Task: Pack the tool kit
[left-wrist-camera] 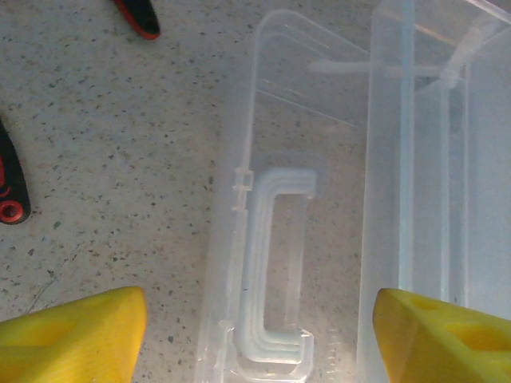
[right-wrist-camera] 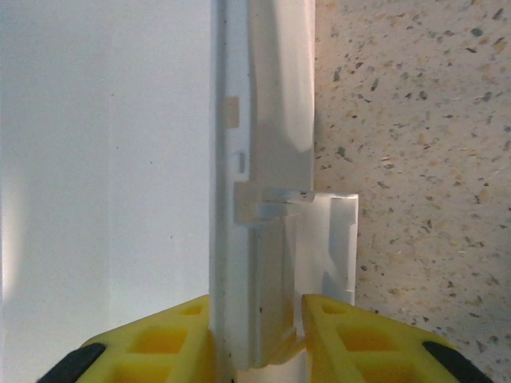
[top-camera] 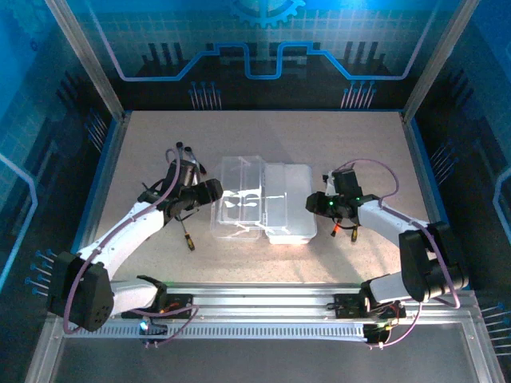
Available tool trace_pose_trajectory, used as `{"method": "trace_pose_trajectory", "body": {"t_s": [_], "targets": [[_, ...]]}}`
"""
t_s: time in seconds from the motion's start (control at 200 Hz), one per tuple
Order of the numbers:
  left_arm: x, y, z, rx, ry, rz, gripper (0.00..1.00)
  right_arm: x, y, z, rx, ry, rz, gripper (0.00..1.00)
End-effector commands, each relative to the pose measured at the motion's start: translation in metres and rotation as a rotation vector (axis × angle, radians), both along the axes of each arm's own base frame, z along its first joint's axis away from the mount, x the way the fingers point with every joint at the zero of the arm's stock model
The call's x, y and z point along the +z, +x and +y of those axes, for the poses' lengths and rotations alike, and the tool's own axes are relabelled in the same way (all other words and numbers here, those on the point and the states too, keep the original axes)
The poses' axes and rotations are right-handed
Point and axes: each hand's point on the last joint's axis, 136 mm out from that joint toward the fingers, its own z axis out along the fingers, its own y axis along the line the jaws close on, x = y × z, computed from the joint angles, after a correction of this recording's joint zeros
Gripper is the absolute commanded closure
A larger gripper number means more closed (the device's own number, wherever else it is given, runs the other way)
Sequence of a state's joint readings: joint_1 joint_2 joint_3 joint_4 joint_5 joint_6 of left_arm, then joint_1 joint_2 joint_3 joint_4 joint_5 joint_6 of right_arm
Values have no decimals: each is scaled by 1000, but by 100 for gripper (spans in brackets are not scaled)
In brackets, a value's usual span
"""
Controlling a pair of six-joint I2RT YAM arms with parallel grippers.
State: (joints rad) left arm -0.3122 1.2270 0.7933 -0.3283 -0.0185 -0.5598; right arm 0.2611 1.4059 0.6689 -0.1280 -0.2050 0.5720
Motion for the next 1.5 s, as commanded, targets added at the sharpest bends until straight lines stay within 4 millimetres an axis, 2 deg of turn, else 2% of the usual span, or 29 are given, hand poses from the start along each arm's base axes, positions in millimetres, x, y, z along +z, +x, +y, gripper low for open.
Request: {"method": "trace_pose_trajectory", "body": {"t_s": [0.0, 0.11, 0.22, 0.27, 0.32, 0.565, 0.655, 0.72, 0.765, 0.83, 0.92, 1.031, 1.106, 1.186, 1.266, 1.346, 1.421, 1.496], "targets": [[5, 5, -14, -13, -102, -50, 22, -6, -11, -5, -14, -6, 34, 70], [-7, 2, -3, 34, -100, -11, 18, -5, -13, -7, -11, -23, 36, 70], [-14, -5, 13, 95, -80, 42, 7, 2, -13, -6, -10, -17, 25, 70], [-10, -7, 20, 129, -68, 49, 1, 7, -11, -5, -4, -11, 16, 67], [-2, -9, 25, 142, -65, 37, 1, 14, -8, -3, 7, -10, 7, 63], [64, -15, 55, 242, -5, -93, 1, 70, 8, 2, 59, -19, -100, 38], [72, -14, 65, 267, 16, -102, 1, 85, 8, 1, 70, -20, -136, 33], [70, -14, 70, 292, 7, -77, 3, 93, 6, 1, 66, -16, -177, 29], [69, -12, 74, 318, -7, -60, 5, 97, 4, -3, 45, -15, -209, 21], [67, -8, 81, 354, -26, -32, 6, 103, 4, -19, -82, -12, -250, 0], [68, -1, 84, 356, -67, -15, 1, 109, 0, -45, -269, 9, -330, 0], [61, 7, 88, 351, -90, -4, 1, 114, -5, -49, -240, 44, -479, 0], [55, 12, 85, 322, -124, 21, 1, 114, -9, -43, -177, 33, -466, 13], [47, 15, 83, 308, -116, 77, 14, 104, -13, -41, -127, -28, -374, 30], [33, 14, 92, 337, -57, 162, 27, 90, -16, -50, -130, -125, -275, 45], [15, 13, 99, 359, 0, 243, 37, 80, -15, -59, -144, -205, -212, 56], [-4, 11, 102, 371, 25, 304, 43, 78, -18, -71, -182, -284, -191, 55], [-19, 11, 104, 373, 41, 340, 46, 82, -19, -71, -168, -312, -245, 46]]}}
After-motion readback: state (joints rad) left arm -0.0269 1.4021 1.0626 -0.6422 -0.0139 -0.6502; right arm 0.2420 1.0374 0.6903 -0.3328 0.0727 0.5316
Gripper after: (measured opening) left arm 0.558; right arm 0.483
